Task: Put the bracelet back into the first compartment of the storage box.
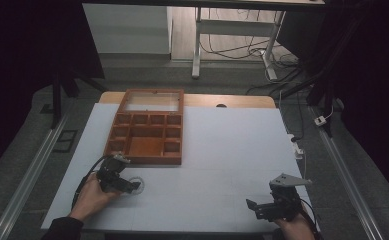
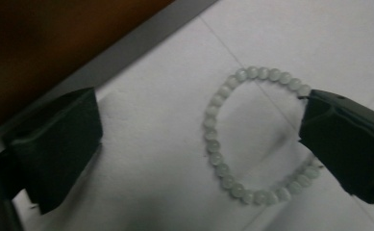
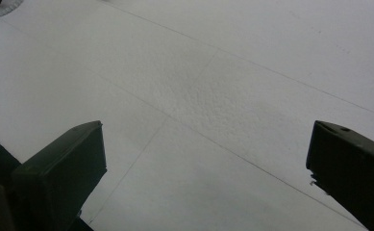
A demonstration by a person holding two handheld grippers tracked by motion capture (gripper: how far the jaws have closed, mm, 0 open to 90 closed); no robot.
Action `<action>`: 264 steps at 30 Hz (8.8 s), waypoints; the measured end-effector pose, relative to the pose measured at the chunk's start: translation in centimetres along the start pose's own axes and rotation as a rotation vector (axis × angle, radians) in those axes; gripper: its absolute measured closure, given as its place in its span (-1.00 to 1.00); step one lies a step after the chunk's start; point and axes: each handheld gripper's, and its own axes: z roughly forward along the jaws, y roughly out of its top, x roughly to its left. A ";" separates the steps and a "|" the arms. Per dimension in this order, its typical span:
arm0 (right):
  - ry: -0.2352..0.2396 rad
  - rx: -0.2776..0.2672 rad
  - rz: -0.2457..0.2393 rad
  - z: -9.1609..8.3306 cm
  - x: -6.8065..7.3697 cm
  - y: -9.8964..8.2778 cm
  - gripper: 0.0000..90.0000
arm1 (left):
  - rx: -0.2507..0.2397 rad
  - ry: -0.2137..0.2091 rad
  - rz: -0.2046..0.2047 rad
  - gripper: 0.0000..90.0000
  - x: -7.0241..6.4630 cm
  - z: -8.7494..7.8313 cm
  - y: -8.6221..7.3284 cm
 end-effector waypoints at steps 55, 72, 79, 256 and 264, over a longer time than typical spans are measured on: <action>-0.014 -0.003 -0.009 0.1 0.1 0.2 -1.00 | -0.267 -0.019 -0.032 0.90 0.5 -9.2 1.1; -0.006 -0.009 -0.009 0.2 0.1 0.3 -1.00 | -0.317 0.012 -0.090 0.90 3.3 -11.3 3.6; -0.004 -0.011 -0.008 0.2 0.0 0.3 -1.00 | -0.317 0.027 -0.095 0.90 4.0 -11.2 4.7; 0.008 0.003 -0.049 0.4 0.4 0.4 -1.00 | -0.426 -0.173 -0.066 -1.00 4.2 -7.5 5.9; 0.010 0.007 -0.046 0.4 0.4 0.4 -1.00 | -0.433 -0.170 -0.049 -1.00 2.7 -8.5 4.6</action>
